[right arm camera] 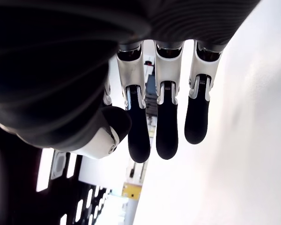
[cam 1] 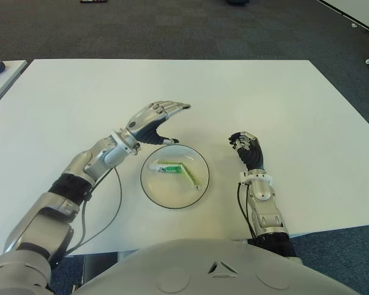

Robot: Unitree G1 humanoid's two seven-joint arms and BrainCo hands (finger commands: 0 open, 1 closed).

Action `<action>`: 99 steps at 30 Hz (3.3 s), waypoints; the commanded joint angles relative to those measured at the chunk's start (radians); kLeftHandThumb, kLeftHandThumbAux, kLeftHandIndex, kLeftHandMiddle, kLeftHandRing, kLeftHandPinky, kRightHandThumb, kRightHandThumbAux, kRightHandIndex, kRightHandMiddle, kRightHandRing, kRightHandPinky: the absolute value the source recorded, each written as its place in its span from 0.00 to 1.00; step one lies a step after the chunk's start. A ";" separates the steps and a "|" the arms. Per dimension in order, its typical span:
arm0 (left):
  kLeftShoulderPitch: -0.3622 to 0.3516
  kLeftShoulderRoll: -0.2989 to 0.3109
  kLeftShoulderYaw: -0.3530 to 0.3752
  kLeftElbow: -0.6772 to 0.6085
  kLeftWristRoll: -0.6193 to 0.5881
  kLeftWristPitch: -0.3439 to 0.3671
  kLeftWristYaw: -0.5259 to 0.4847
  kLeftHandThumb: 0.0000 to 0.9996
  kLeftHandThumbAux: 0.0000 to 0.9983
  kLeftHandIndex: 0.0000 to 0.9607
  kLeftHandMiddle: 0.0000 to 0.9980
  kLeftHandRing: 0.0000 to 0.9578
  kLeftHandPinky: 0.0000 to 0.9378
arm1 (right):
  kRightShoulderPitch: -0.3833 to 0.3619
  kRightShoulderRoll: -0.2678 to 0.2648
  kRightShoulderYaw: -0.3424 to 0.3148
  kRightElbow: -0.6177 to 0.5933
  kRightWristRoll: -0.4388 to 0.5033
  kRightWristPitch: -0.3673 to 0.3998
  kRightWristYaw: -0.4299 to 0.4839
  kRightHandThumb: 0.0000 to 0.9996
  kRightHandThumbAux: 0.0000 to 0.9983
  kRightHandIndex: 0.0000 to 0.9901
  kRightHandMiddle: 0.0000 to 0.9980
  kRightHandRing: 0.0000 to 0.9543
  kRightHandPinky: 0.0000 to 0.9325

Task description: Put the toothpaste on the table into the plate.

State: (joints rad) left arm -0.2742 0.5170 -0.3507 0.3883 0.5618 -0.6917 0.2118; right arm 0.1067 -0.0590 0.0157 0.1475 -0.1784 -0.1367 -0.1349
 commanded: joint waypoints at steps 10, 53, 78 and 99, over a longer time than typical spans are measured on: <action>0.138 -0.222 0.205 0.048 -0.329 0.091 0.000 0.00 0.84 0.22 0.23 0.22 0.22 | -0.024 0.005 -0.005 0.024 0.008 -0.004 -0.003 0.71 0.73 0.42 0.46 0.46 0.46; 0.235 -0.363 0.462 0.337 -0.596 0.061 -0.178 0.06 0.64 0.17 0.26 0.30 0.32 | -0.093 0.009 -0.010 0.150 0.007 -0.110 -0.053 0.71 0.74 0.42 0.40 0.37 0.38; 0.245 -0.397 0.480 0.376 -0.556 0.028 -0.111 0.04 0.65 0.18 0.27 0.28 0.30 | -0.092 0.009 -0.009 0.158 0.002 -0.136 -0.054 0.71 0.74 0.43 0.39 0.37 0.40; 0.269 -0.424 0.463 0.330 -0.495 0.070 -0.071 0.00 0.74 0.23 0.32 0.32 0.33 | -0.071 -0.004 0.001 0.129 -0.023 -0.110 -0.057 0.71 0.74 0.42 0.43 0.41 0.47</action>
State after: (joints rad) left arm -0.0443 0.1156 0.1319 0.7032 0.0489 -0.6433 0.1282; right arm 0.0299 -0.0598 0.0170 0.2772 -0.1960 -0.2632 -0.1946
